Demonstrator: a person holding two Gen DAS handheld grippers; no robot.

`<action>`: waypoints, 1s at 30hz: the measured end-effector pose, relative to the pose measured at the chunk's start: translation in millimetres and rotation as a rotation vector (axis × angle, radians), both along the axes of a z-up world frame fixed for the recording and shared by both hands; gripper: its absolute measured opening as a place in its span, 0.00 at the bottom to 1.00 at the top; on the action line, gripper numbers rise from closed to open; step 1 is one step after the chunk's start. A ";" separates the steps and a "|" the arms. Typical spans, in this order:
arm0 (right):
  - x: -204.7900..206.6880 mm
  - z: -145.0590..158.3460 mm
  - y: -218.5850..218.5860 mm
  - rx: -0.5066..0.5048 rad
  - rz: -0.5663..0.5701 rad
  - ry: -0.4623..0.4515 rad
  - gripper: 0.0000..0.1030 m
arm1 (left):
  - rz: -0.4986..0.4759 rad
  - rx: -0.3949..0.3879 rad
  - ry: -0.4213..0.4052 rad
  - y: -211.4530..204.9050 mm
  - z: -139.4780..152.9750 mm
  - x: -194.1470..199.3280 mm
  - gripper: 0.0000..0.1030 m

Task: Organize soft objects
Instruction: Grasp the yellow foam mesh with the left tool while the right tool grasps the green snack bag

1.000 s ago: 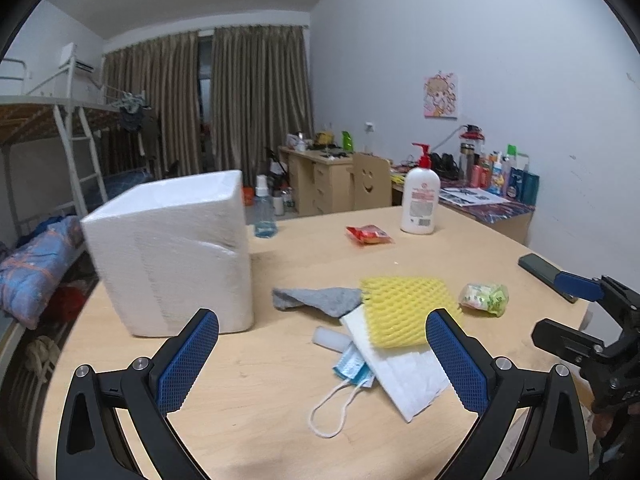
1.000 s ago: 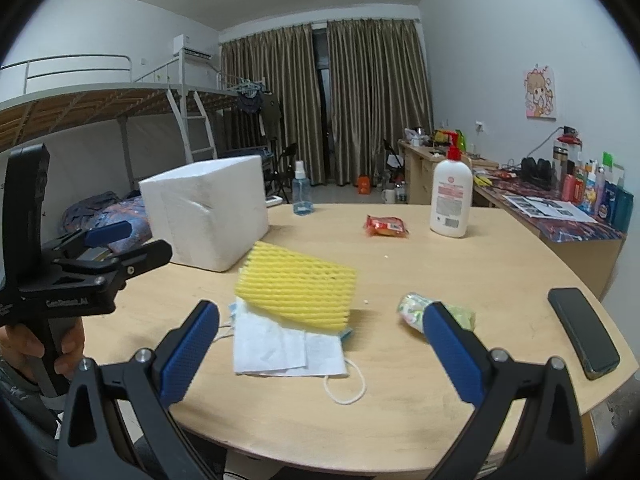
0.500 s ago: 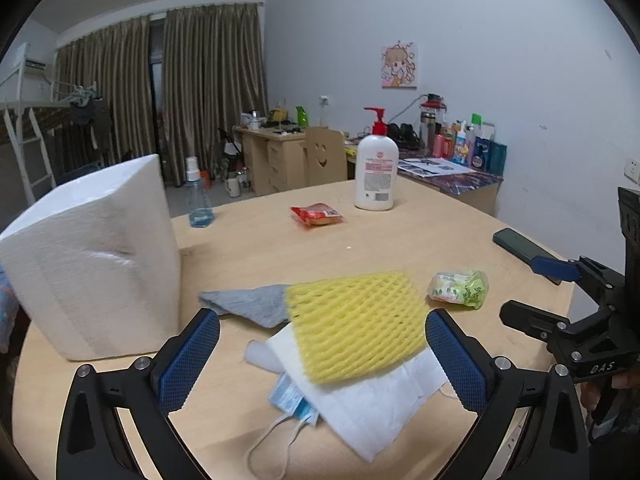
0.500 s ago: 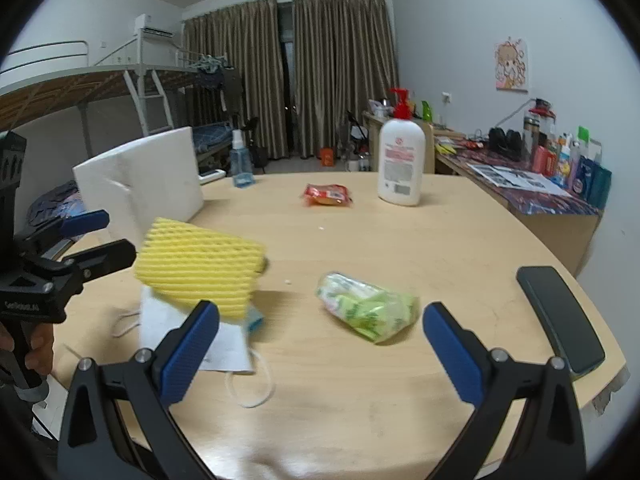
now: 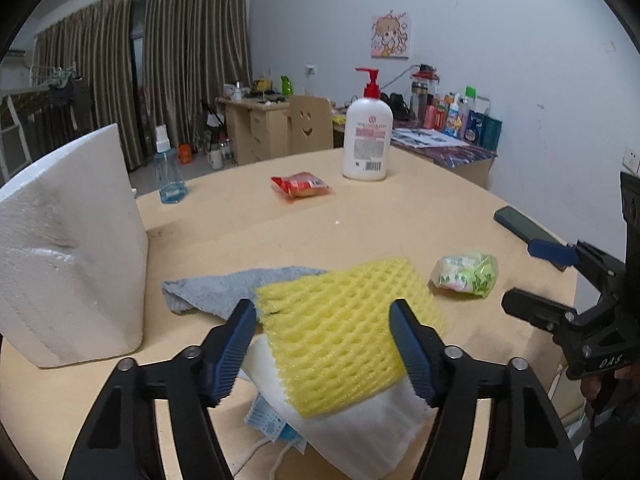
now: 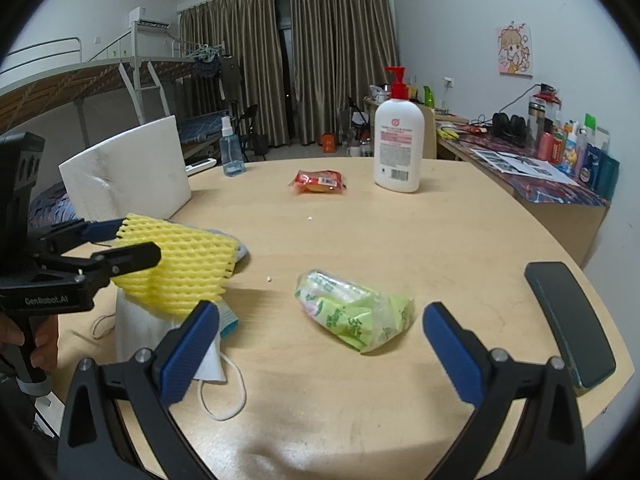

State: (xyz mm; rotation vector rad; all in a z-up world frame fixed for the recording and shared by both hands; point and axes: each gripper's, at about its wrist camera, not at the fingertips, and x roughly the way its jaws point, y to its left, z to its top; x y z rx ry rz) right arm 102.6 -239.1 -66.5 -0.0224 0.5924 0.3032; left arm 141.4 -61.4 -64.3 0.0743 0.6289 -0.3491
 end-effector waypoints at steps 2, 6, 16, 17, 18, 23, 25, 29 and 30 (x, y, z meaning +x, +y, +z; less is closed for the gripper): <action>1.9 -0.6 -0.2 -0.004 -0.002 0.005 1.00 | -0.006 0.010 0.012 -1.7 -2.3 0.7 0.57; 9.2 -3.9 -1.5 -0.015 -0.006 0.024 1.00 | -0.007 0.013 0.019 -1.8 -4.3 1.2 0.38; 32.9 -10.4 8.3 -0.113 0.000 0.063 0.97 | -0.084 -0.031 0.002 0.2 0.2 -3.6 0.12; 35.2 -11.4 9.4 -0.127 -0.005 0.065 0.97 | -0.090 -0.037 -0.002 0.4 0.8 -4.4 0.12; 37.7 -12.5 9.9 -0.138 -0.008 0.069 0.95 | -0.101 -0.051 -0.004 1.3 1.9 -5.2 0.12; 48.9 -21.7 13.3 -0.176 -0.002 0.107 0.76 | -0.126 -0.095 -0.005 6.0 6.0 -7.1 0.11; 52.6 -26.4 12.7 -0.183 -0.003 0.133 0.67 | -0.136 -0.102 -0.012 7.3 8.9 -8.8 0.11; 52.7 -31.1 12.8 -0.197 -0.003 0.153 0.57 | -0.154 -0.117 -0.020 8.9 13.9 -12.2 0.11; 52.7 -31.4 12.0 -0.192 -0.002 0.155 0.56 | -0.158 -0.119 -0.018 9.2 14.4 -12.8 0.11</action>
